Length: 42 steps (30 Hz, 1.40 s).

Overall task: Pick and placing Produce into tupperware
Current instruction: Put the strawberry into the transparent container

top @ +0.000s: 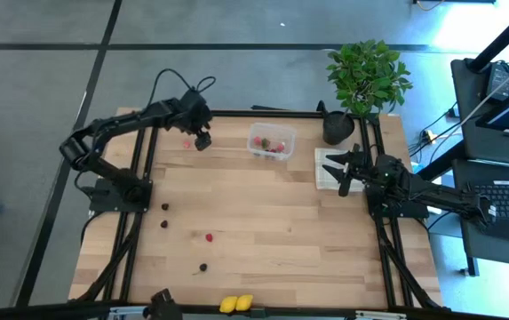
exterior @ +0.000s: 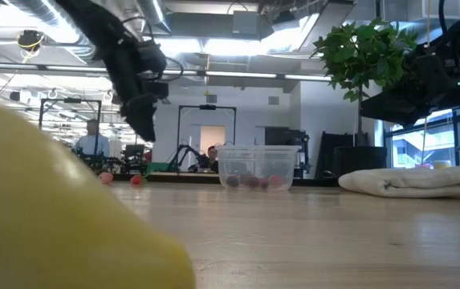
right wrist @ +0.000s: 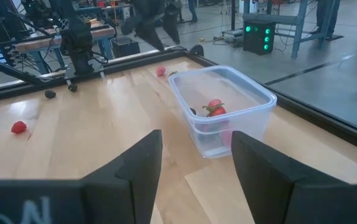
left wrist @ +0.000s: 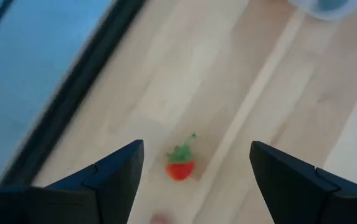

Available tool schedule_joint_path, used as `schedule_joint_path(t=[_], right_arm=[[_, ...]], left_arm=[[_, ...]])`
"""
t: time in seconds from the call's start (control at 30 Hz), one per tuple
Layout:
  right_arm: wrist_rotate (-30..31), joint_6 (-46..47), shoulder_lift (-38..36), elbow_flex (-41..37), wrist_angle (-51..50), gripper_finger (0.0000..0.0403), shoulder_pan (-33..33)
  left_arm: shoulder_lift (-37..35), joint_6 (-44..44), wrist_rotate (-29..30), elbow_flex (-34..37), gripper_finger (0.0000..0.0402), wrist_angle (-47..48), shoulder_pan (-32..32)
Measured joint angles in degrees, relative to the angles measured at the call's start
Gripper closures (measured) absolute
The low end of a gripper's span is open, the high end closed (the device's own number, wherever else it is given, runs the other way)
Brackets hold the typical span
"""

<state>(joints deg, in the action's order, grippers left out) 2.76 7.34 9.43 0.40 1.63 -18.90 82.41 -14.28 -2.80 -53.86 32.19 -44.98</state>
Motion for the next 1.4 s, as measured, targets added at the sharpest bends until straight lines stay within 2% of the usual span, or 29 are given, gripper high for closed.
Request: schedule_joint_path(t=[0.13, 0.3, 0.47, 1.17, 1.4], right_arm=[[0.01, -0.02, 0.06, 0.00, 0.01, 0.0208, 0.00], [0.02, -0.02, 0.08, 0.00, 0.00, 0.0208, -0.02], [0.02, -0.05, 0.08, 0.00, 0.01, 0.0208, -0.01], [0.03, -0.05, 0.11, 0.00, 0.01, 0.0208, 0.00], [0.02, -0.06, 0.11, 0.00, 0.02, 0.0208, -0.02]], left_arm=[[0.32, -3.47, -3.27, 3.66, 0.0115, -4.20, -0.49], [0.42, -7.46, -3.31, 6.83, 0.0115, -9.71, -0.49], [0.42, -9.85, -3.16, 7.82, 0.0115, -11.26, -0.49], [0.58, -8.30, -2.55, 10.64, 0.0115, -16.45, 0.26], [4.96, -8.28, -1.18, 10.64, 0.0115, -17.58, 2.10]])
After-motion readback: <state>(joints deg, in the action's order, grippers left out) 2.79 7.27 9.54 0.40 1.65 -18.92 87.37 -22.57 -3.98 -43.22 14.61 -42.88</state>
